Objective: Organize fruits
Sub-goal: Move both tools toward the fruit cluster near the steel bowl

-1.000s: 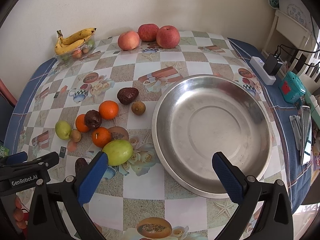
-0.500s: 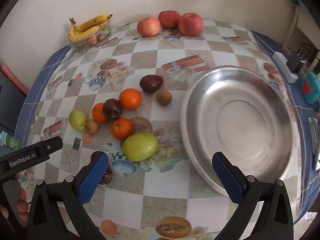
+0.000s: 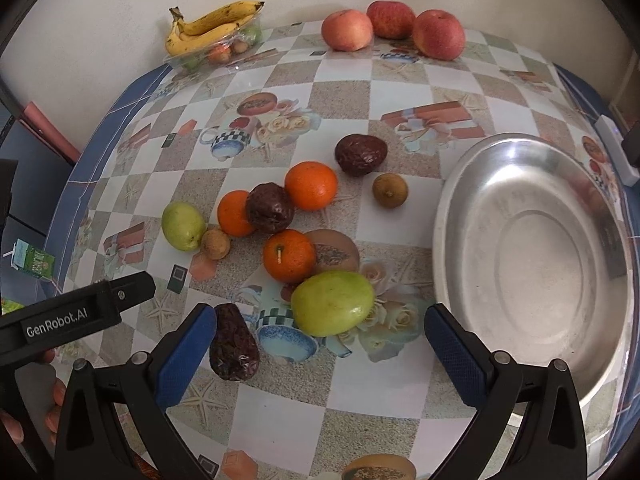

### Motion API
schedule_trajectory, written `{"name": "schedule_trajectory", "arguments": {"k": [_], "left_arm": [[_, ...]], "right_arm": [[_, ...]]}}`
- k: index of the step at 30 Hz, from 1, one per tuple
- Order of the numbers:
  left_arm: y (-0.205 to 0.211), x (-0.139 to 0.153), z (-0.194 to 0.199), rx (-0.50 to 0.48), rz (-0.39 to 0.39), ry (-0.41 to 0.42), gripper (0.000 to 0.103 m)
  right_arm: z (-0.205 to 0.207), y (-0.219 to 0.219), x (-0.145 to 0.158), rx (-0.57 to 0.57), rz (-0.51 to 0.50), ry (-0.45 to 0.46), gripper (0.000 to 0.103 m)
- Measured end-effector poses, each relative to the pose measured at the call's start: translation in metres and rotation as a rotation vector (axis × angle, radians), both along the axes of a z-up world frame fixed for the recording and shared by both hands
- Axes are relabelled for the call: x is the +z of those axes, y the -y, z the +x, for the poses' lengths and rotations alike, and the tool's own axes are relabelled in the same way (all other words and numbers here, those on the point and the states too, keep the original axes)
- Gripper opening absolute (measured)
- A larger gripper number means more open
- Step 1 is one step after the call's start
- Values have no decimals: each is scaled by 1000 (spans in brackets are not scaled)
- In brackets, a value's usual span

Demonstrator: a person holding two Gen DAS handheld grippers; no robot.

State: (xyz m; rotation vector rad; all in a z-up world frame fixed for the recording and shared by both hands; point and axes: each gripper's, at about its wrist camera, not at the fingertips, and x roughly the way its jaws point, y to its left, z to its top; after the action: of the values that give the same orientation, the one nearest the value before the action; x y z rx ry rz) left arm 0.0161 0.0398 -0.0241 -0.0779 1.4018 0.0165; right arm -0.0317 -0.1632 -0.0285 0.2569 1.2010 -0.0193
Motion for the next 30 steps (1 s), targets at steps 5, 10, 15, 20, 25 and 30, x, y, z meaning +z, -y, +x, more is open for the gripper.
{"name": "schedule_trajectory", "arguments": {"k": [5,10,15,20,25,30], "left_arm": [[3,-12,5,14,-15,-48,103],[2,-15,9,22,-25,-57,103],[4,-19,23,14,-24,-62,103],[12,-26,30,26,-42,-64,103],[7,-30,26,41,-55,-69,103],[-8,-29,19,41,-71,-68,103]], "right_arm": [[7,-2,-14,7,-24,-49,103],[15,-3,-27,12,-69,-78,103],[21,-11,-32,28,-136,-88,103],[28,-15,-36,22,-126,-102,103],[32,2,-44,-44,75,-173,103],[29,7,-29,-22,10,-103,103]]}}
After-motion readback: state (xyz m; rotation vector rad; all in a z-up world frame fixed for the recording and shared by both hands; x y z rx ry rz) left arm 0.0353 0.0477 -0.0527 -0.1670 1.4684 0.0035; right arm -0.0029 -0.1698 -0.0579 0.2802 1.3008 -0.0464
